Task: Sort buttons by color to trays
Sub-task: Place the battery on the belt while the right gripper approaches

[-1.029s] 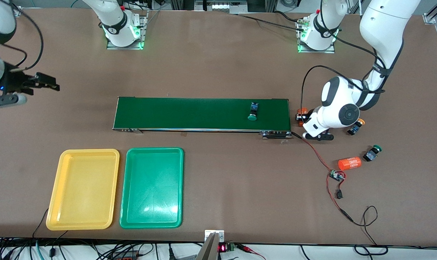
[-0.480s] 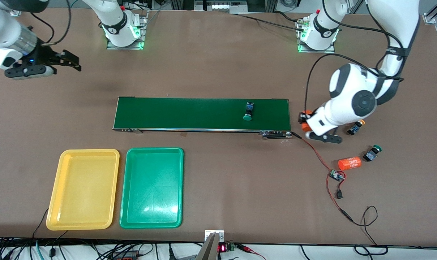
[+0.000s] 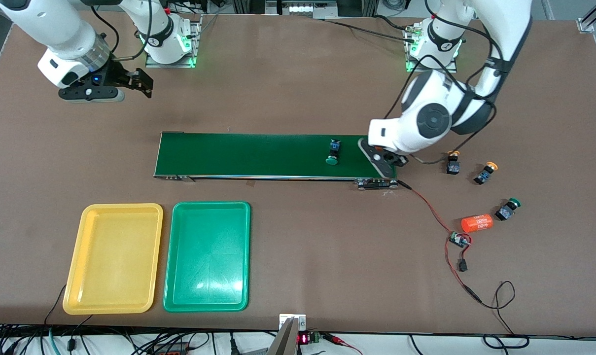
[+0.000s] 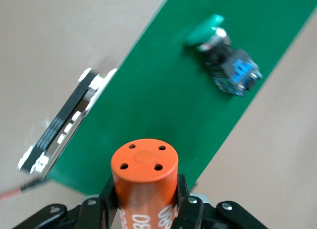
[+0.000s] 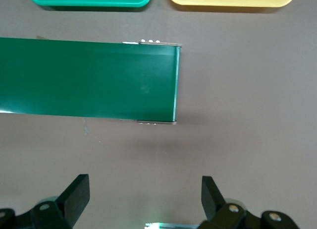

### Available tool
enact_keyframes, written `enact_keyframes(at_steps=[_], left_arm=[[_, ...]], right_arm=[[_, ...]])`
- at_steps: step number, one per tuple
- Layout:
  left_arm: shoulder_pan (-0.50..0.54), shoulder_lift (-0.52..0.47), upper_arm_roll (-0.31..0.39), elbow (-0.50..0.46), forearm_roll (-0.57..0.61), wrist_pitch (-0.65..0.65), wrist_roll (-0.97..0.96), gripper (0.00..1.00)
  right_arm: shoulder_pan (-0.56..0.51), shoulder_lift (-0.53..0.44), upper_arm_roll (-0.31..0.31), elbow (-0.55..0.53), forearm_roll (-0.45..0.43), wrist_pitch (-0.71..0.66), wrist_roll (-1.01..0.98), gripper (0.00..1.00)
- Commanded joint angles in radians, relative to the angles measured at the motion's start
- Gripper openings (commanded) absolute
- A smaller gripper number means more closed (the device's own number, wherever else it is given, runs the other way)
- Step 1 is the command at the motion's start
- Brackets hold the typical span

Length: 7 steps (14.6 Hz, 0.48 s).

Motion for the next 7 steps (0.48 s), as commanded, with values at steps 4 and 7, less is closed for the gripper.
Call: enact_keyframes(at_steps=[4,7], left_arm=[[-0.045,0.041,-0.001,-0.007,0.179,0.102,0.344,0.0],[-0.046,0.048,-0.001,-0.022,0.196,0.102,0.369,0.05]], right_arm=[[0.154,0.043,-0.005,-0.003,0.083,0.11,0.181,1.0],[0.312,0.117,-0.001,0.013,0.065,0.172,0.346,1.0]])
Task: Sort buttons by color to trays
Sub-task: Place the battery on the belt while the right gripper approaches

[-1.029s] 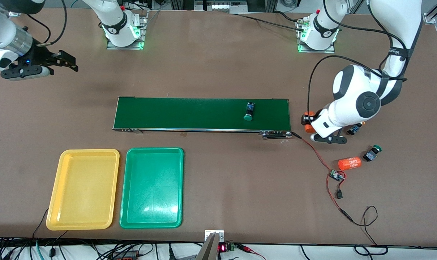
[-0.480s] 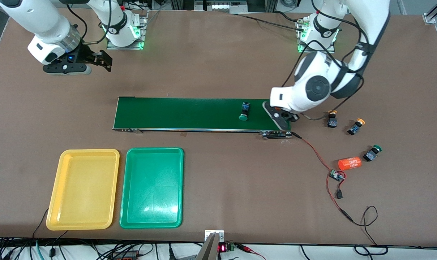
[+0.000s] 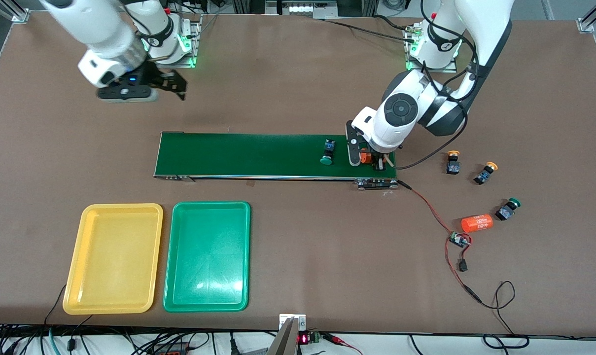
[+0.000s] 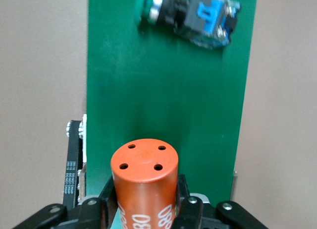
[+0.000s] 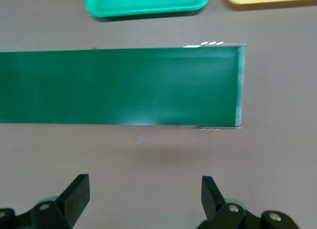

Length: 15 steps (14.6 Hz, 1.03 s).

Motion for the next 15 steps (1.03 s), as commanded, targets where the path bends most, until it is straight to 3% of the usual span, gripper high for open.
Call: enact_keyframes(at_steps=[1,2,3,6,8,12,15], left_arm=[[-0.002,-0.005,0.0,-0.018,0.021,0.012,0.027,0.24],[-0.002,-0.007,0.0,-0.021,0.021,0.01,0.024,0.82],[-0.002,-0.013,0.0,-0.021,0.021,0.009,0.033,1.0],[0.018,-0.096,0.003,-0.018,0.018,-0.025,0.036,1.0],[0.122,-0.116,0.008,-0.009,0.006,-0.021,0.036,1.0],[0.331,-0.059,0.03,-0.009,0.019,0.077,0.038,1.0],[0.357,-0.013,0.122,-0.004,0.012,0.107,0.024,1.0]], right_arm=[[0.141,0.092,0.007,0.027,-0.006,0.071,0.146,1.0],[0.168,0.134,0.016,0.044,-0.008,0.098,0.193,1.0],[0.185,0.167,0.027,0.066,-0.009,0.117,0.233,1.0],[0.234,0.278,0.035,0.158,-0.011,0.135,0.322,1.0],[0.264,0.339,0.036,0.213,-0.041,0.138,0.388,1.0],[0.275,0.393,0.036,0.258,-0.06,0.151,0.415,1.0],[0.276,0.401,0.035,0.258,-0.059,0.18,0.416,1.0]])
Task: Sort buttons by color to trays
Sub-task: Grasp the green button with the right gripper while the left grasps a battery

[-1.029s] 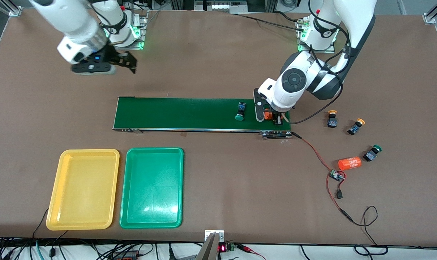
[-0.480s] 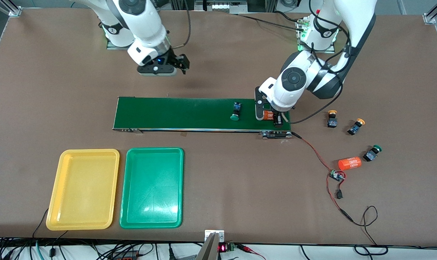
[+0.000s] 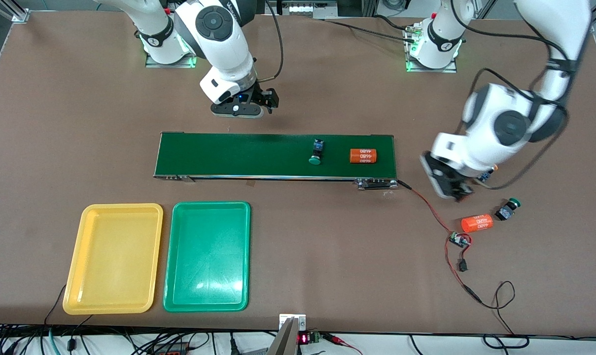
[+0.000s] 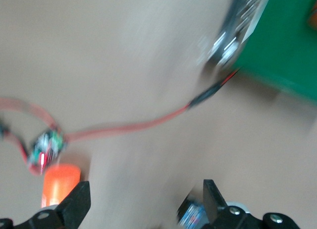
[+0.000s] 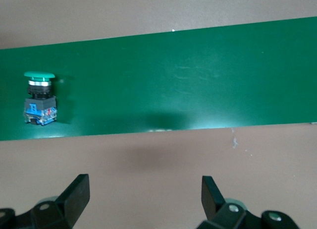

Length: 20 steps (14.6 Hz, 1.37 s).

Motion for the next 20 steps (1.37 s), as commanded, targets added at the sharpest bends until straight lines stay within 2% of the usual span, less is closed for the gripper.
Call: enact_keyframes(at_steps=[1,5,8,12,14,19,20], left_arm=[[-0.004,0.06,0.075,0.034,0.013,0.069,-0.016,1.0],[-0.004,0.169,0.102,0.189,0.091,0.099,0.114,1.0],[-0.002,0.253,0.134,0.276,0.093,0.118,0.203,1.0],[0.038,0.341,0.137,0.286,0.085,0.191,0.248,1.0],[0.047,0.352,0.137,0.286,0.088,0.191,0.248,1.0],[0.042,0.373,0.137,0.287,0.087,0.194,0.251,1.0],[0.042,0.375,0.137,0.287,0.086,0.195,0.251,0.93]], right_arm=[[0.007,0.018,-0.005,0.019,-0.014,0.017,0.023,1.0],[0.018,0.1,-0.005,0.088,-0.051,0.064,0.024,1.0],[0.022,0.16,-0.005,0.148,-0.06,0.066,0.064,1.0],[0.03,0.271,-0.005,0.268,-0.062,0.066,0.104,1.0],[0.066,0.314,-0.008,0.285,-0.069,0.08,0.147,1.0],[0.073,0.399,-0.01,0.345,-0.088,0.123,0.161,1.0],[0.076,0.413,-0.01,0.349,-0.089,0.124,0.161,1.0]])
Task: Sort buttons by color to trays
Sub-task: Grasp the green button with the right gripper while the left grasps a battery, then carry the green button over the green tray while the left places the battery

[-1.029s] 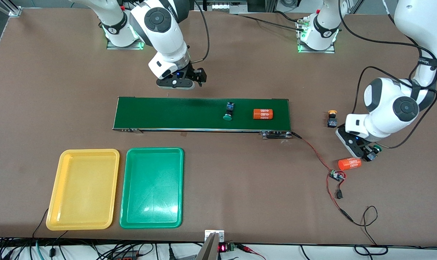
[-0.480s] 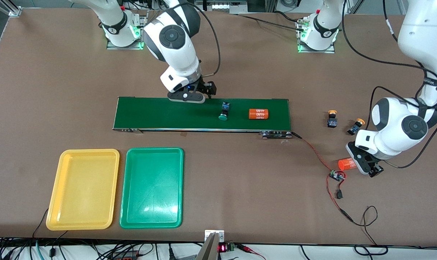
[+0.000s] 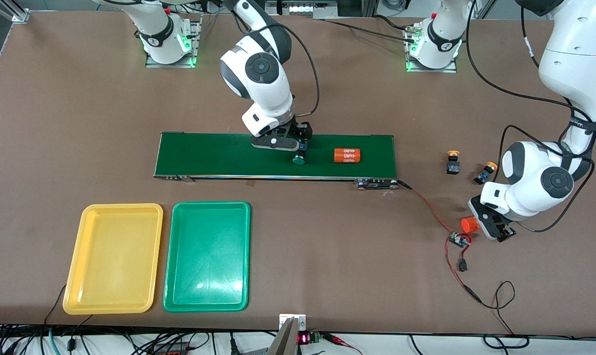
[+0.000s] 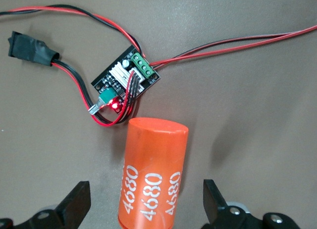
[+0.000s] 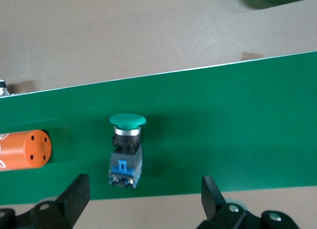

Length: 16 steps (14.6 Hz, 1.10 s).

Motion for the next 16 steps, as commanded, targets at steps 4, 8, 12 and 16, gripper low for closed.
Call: enact_keyframes(at_steps=[4,8,12,16], left_arm=[[0.0,0.028,-0.002,0.023,0.02,0.038,0.021,0.48],[-0.009,-0.046,-0.008,-0.001,0.027,0.023,0.026,0.14],[-0.144,-0.208,-0.014,-0.085,0.025,-0.09,0.161,0.11],[-0.227,-0.325,-0.066,-0.216,0.008,-0.164,0.121,0.04]], right_arm=[[0.012,0.083,-0.008,0.048,-0.026,0.046,0.018,1.0],[0.01,0.106,-0.01,0.048,-0.044,0.049,0.008,0.89],[0.025,0.148,-0.01,0.048,-0.096,0.089,0.011,0.5],[0.015,0.139,-0.01,0.051,-0.095,0.098,-0.002,0.06]])
